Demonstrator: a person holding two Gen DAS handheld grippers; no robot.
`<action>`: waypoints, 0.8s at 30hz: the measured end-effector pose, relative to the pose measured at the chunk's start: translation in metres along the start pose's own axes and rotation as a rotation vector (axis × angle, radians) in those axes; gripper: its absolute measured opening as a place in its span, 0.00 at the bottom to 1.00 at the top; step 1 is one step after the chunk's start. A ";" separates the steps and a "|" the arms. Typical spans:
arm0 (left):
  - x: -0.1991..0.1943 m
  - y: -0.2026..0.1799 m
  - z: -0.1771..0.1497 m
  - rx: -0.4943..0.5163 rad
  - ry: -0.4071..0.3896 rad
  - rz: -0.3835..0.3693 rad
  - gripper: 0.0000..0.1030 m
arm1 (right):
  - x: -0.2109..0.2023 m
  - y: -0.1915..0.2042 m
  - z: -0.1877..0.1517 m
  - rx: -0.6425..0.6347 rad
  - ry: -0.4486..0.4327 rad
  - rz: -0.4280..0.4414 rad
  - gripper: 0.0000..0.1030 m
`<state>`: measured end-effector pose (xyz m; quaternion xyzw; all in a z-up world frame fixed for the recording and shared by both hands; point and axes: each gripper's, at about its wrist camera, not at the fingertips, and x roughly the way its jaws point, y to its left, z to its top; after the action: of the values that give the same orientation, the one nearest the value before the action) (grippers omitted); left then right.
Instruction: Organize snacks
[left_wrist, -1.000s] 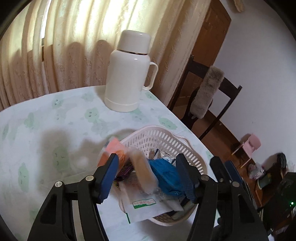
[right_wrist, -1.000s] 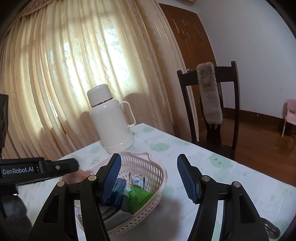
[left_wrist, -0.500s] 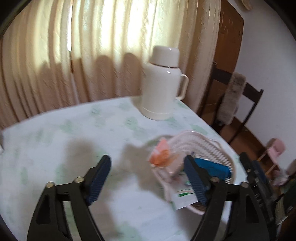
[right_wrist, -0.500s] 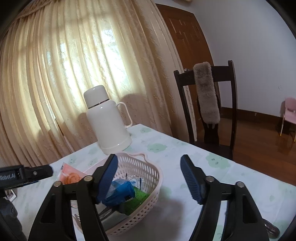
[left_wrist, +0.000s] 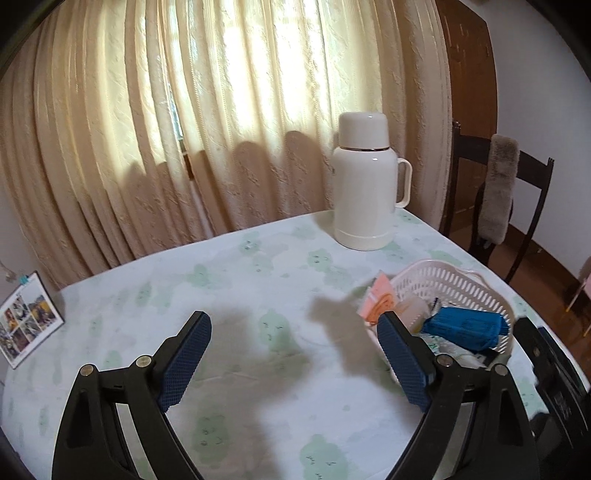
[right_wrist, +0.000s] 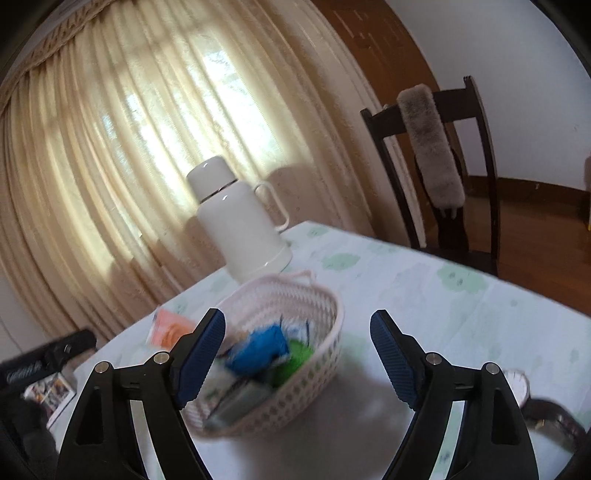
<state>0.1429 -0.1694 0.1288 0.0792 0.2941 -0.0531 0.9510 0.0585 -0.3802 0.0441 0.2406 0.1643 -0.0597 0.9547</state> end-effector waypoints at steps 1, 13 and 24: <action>-0.002 -0.001 -0.001 0.007 -0.006 0.012 0.87 | -0.003 0.002 -0.003 -0.008 -0.002 0.007 0.80; -0.013 0.004 -0.004 0.041 -0.057 0.085 0.89 | 0.005 0.034 -0.023 -0.178 0.080 0.053 0.83; -0.014 -0.012 -0.010 0.149 -0.110 0.171 0.94 | 0.024 0.040 -0.034 -0.231 0.193 0.014 0.86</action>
<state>0.1239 -0.1781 0.1276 0.1714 0.2291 0.0022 0.9582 0.0794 -0.3292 0.0249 0.1349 0.2593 -0.0102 0.9563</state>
